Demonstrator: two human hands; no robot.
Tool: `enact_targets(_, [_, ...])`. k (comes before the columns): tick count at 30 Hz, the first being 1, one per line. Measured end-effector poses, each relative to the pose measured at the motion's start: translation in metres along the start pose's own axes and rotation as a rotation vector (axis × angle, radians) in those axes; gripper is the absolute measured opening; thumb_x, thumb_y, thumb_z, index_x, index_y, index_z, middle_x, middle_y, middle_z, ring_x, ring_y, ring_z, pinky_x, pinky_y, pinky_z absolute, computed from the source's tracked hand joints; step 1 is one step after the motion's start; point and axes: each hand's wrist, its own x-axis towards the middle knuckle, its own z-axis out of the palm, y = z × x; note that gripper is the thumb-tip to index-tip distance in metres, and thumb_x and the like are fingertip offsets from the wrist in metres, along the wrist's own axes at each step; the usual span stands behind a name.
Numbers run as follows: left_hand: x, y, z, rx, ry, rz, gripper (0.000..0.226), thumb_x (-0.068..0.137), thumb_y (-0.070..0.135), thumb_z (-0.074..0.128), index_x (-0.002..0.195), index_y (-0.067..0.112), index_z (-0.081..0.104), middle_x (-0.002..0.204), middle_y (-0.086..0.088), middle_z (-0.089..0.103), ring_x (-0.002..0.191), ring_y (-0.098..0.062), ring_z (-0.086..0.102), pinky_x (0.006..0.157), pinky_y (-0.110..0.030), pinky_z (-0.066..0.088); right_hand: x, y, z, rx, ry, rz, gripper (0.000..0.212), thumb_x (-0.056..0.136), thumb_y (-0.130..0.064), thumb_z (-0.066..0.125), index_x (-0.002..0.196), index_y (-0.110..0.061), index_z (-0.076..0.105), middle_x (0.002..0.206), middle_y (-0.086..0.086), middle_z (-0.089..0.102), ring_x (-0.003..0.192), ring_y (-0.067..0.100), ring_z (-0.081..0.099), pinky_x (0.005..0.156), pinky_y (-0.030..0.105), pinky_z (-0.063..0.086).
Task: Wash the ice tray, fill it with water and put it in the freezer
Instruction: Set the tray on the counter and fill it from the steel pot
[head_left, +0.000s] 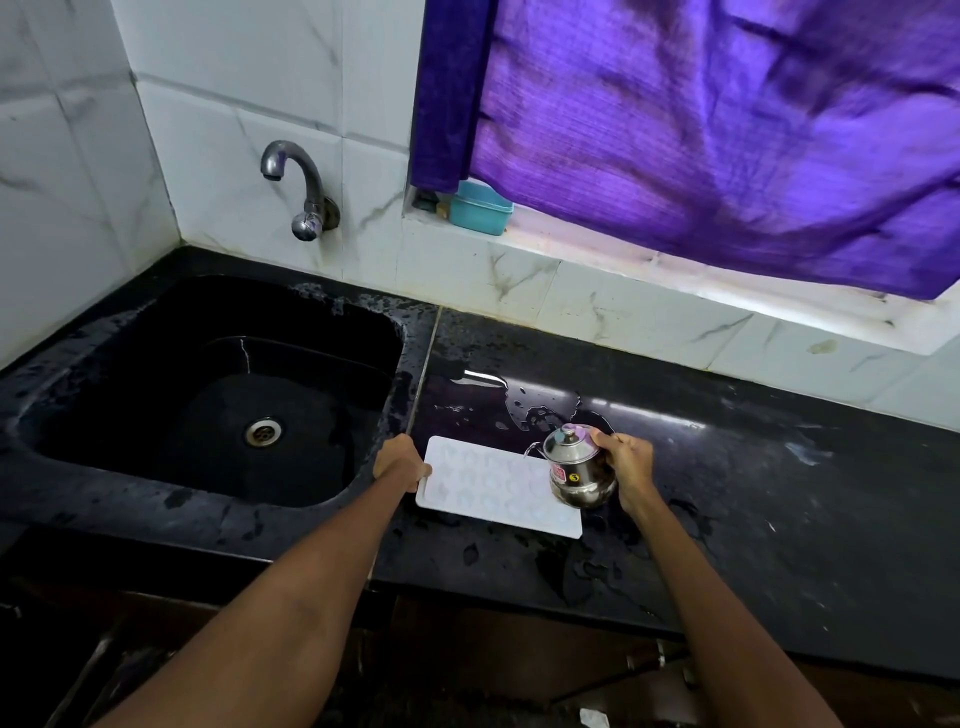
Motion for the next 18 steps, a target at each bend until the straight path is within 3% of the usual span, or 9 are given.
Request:
enact_targets(8, [0.0019,-0.0002,0.0011,0.016,0.01,0.004,0.042,0.079,0.018,0.073,0.115,-0.001,0.063,0.12,-0.017,0.065,0.11,-0.031,0.064,0.089,-0.04,0.055,0.0007,-0.0011,-0.0013,-0.005,-0.008,0.015,0.038,0.075,-0.006,0.07,0.047,-0.011,0.045,0.062,0.009,0.048,0.056,0.017,0.041,0.056,0.025,0.034])
enact_targets(18, [0.002,-0.0001,0.0022,0.022,0.006,0.001,0.041,0.079,0.018,0.073,0.115,-0.001,0.063,0.118,-0.017,0.066,0.107,-0.031,0.066,0.089,-0.04,0.056,-0.0015,-0.0037,-0.0016,-0.005,-0.001,0.022,0.04,0.076,-0.004,0.069,0.046,-0.011,0.043,0.037,-0.007,0.042,0.039,0.007,0.037,0.048,0.022,0.032])
